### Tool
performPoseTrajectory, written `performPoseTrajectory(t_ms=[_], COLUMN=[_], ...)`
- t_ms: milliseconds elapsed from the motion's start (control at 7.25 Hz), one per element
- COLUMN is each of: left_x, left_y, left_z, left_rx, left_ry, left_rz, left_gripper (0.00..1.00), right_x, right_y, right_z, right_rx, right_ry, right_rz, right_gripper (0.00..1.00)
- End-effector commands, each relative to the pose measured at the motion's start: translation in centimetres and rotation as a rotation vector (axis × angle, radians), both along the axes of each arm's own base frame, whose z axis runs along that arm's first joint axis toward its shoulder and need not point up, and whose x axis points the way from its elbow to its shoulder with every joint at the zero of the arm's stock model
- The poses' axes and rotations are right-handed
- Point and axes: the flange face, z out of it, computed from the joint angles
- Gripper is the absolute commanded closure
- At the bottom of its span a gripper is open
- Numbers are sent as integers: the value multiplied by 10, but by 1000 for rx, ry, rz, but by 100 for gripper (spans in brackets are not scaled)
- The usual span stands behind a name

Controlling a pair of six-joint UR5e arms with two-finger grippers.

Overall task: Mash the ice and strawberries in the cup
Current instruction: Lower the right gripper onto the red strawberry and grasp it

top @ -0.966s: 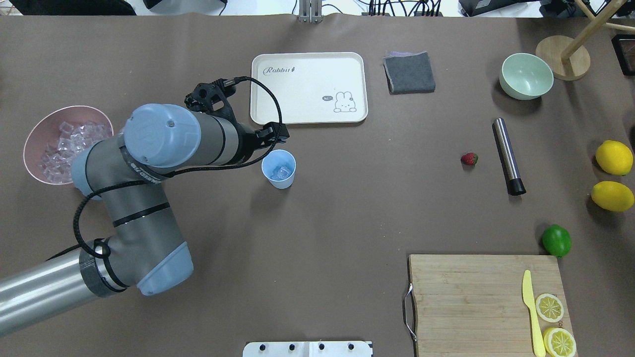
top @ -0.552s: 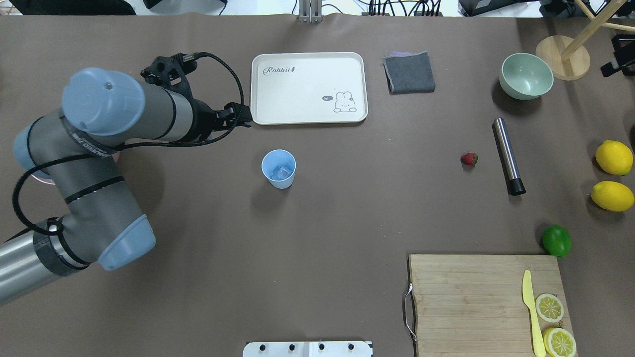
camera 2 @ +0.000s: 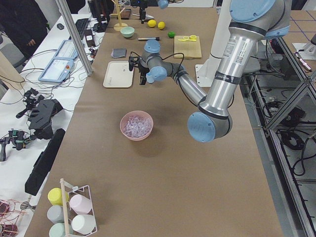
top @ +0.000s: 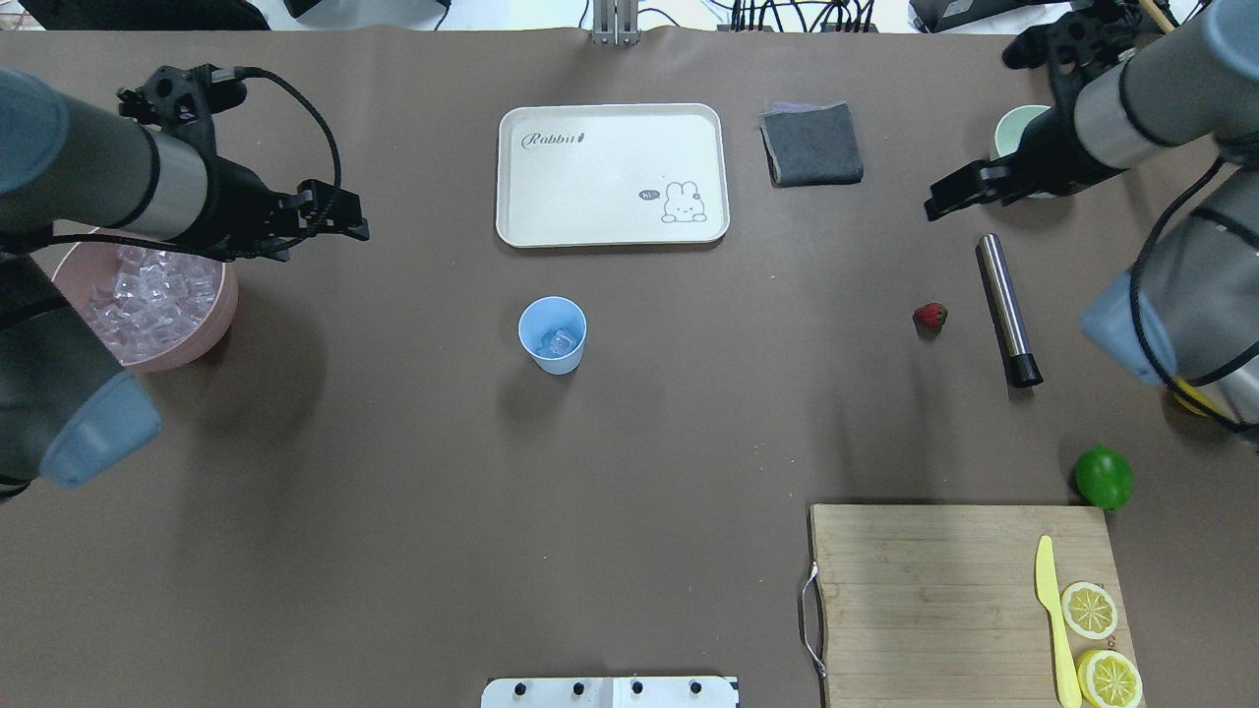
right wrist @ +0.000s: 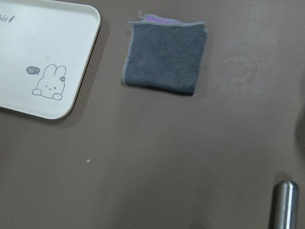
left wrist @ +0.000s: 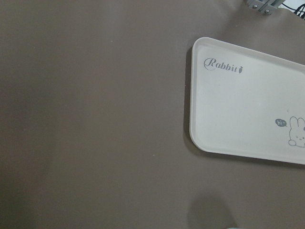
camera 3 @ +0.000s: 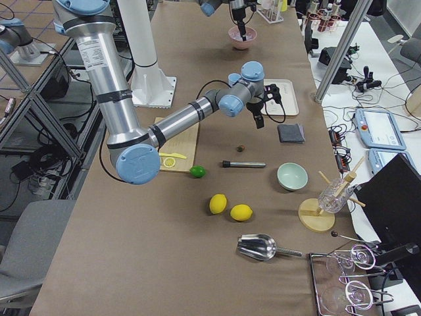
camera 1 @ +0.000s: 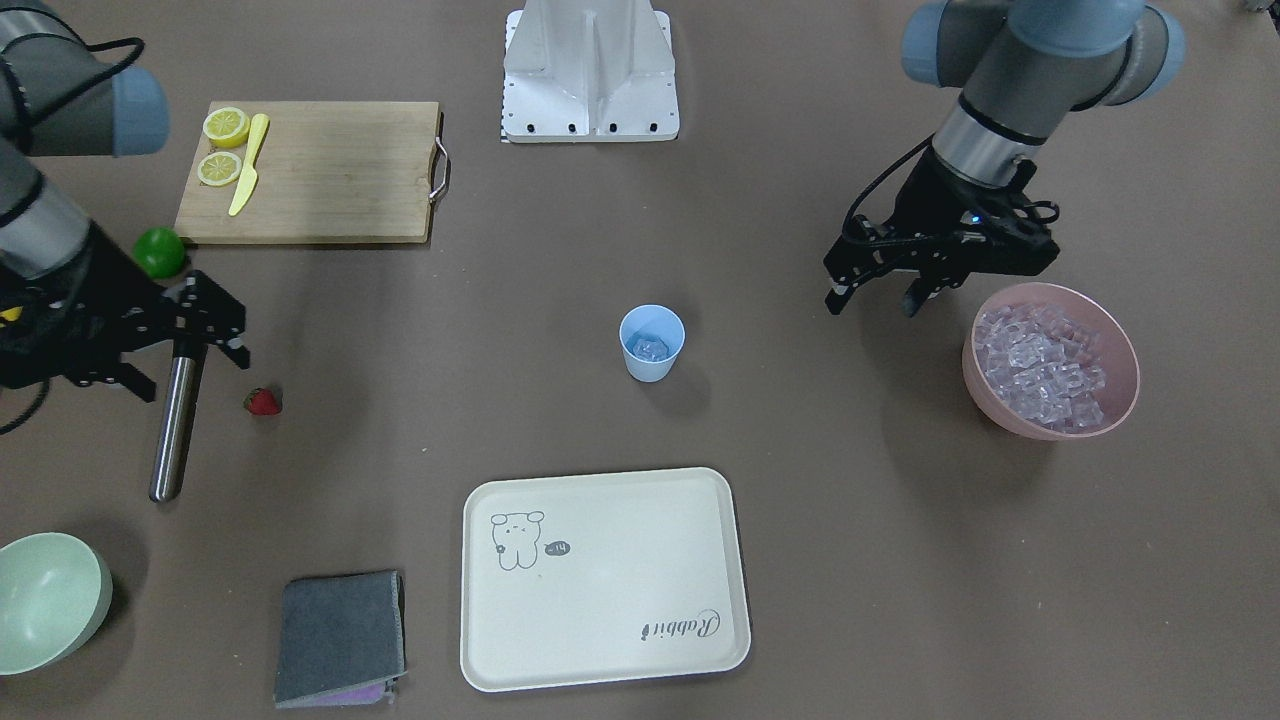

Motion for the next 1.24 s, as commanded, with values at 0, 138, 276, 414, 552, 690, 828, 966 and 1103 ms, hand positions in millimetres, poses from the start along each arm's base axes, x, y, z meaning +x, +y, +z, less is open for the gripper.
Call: performPoseTrajectory(t_ms=[0,138,276,414,552,690,828,966,1103], left_x=[-27,-29,-31,-31,-30,-29,-29,-29,-29], left_y=[0,3,6,6,5,5,4,5,5], left_z=[9,6,4,4,4,3,0,-2,-3], left_rx=[-8,-4,1,2,1,3,5,8,11], left_ry=[9,14,17,17,16,18,19,21,22], left_rz=[17,16,16,15,15,17,17,17,15], left_gripper=[3,3,3,3,3,3,3,3,3], right_x=[-42,-42,-46,-56,-70,-80,-84,-84,-82], right_y=[24,30,26,22,24,26,26,27,28], right_z=[15,38,61,81,89,92,95,100,105], right_rx=[2,-21,-51,-67,-66,-58,-62,-69,-76], right_ry=[22,48,79,117,137,156,164,168,174], right_rz=[-17,-28,-33,-28,-33,-32,-35,-34,-36], right_gripper=[0,0,0,0,0,0,0,0,0])
